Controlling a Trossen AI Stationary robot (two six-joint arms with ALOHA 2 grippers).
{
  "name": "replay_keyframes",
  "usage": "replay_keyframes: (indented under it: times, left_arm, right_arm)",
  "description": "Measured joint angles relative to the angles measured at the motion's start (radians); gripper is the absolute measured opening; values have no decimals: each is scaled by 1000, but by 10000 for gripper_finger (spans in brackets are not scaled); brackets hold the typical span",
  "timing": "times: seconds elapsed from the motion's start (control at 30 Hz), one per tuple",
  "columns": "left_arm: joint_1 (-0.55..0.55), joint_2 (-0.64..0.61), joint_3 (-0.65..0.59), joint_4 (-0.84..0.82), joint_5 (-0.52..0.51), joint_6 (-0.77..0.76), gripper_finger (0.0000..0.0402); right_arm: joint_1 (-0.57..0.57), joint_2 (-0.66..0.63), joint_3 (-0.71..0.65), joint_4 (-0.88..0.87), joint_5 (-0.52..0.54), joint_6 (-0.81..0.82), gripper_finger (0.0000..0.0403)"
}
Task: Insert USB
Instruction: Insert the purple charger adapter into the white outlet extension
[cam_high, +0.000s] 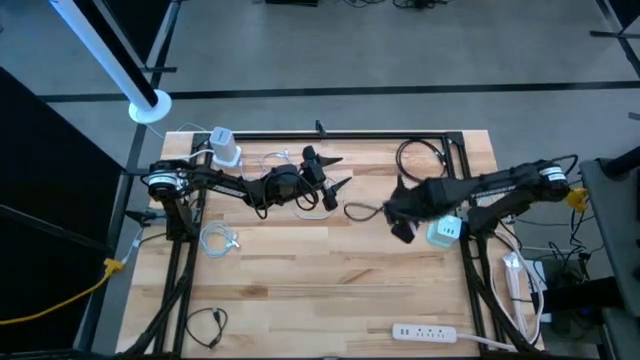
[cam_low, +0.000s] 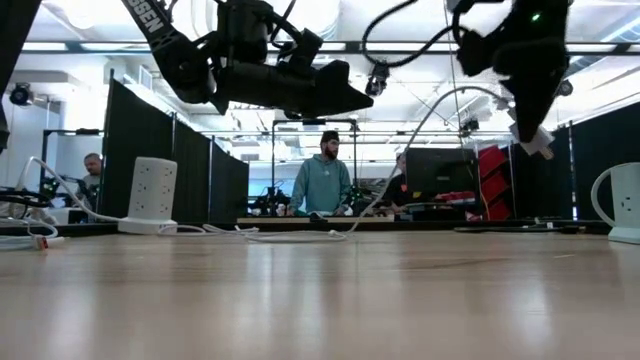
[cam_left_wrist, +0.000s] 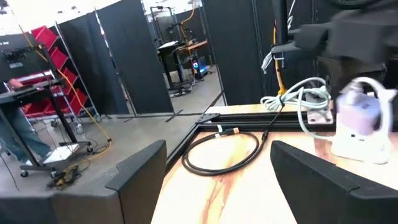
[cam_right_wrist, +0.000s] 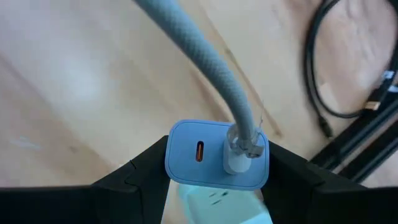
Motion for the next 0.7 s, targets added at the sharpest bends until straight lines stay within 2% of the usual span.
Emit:
replay_keyframes:
  times: [0.27,0.47,0.7]
  left_arm:
    - [-73,-50,0,-8,7,5,276]
    - [-130,-113,0,-25,-28,-23,276]
    - [-185,-142,2,-37,-63,-81,276]
  right_arm:
    - [242,-6,-6,25,-18,205,193]
    - [445,-6,-7,83,-88,432,193]
    - [693,23,-2,204,-18,803,193]
